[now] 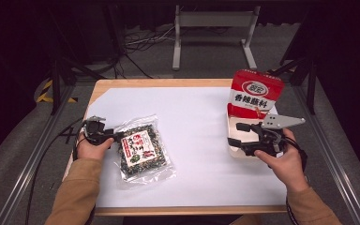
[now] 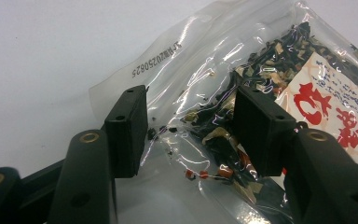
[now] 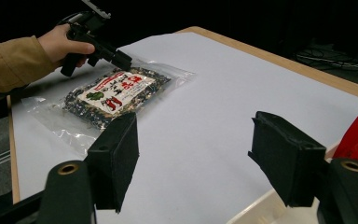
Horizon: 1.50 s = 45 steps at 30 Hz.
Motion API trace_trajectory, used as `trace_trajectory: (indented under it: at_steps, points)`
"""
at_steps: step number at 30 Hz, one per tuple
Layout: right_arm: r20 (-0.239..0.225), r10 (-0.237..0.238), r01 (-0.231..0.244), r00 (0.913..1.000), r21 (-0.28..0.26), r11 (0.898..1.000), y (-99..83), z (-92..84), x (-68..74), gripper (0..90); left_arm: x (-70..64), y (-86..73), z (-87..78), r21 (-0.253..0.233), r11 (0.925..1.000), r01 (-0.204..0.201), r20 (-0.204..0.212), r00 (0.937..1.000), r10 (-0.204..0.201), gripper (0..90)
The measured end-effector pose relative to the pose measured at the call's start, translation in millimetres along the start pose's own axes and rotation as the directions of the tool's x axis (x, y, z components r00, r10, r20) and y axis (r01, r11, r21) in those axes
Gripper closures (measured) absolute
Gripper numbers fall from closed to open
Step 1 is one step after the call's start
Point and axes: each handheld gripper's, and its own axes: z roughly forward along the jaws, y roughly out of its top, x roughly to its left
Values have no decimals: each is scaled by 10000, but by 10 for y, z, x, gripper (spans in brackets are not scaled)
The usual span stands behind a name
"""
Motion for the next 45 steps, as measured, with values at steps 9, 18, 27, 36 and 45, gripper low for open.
trace_trajectory:
  at_steps: [9,18,27,36,45]
  points:
    - [-140,-4,4,9999,-57,10000,19,35,11,320,-5,-7,5,-27,9999,135,25,9999,-134,507]
    - [-200,42,-46,9998,-173,9998,24,38,3,322,-33,-4,7,-4,9998,184,-73,9998,-184,542]
    - [-191,50,-55,9998,-284,9996,21,4,-6,326,-55,-14,8,-22,9993,368,12,9993,-368,687]
    - [-149,99,-103,9998,-286,9995,3,-22,-28,329,-158,24,9,37,10000,18,-326,9995,-17,807]
    - [-2,127,-127,9999,-312,9994,-14,-67,-35,332,-215,164,-201,-808,9967,-94,9,10000,95,815]
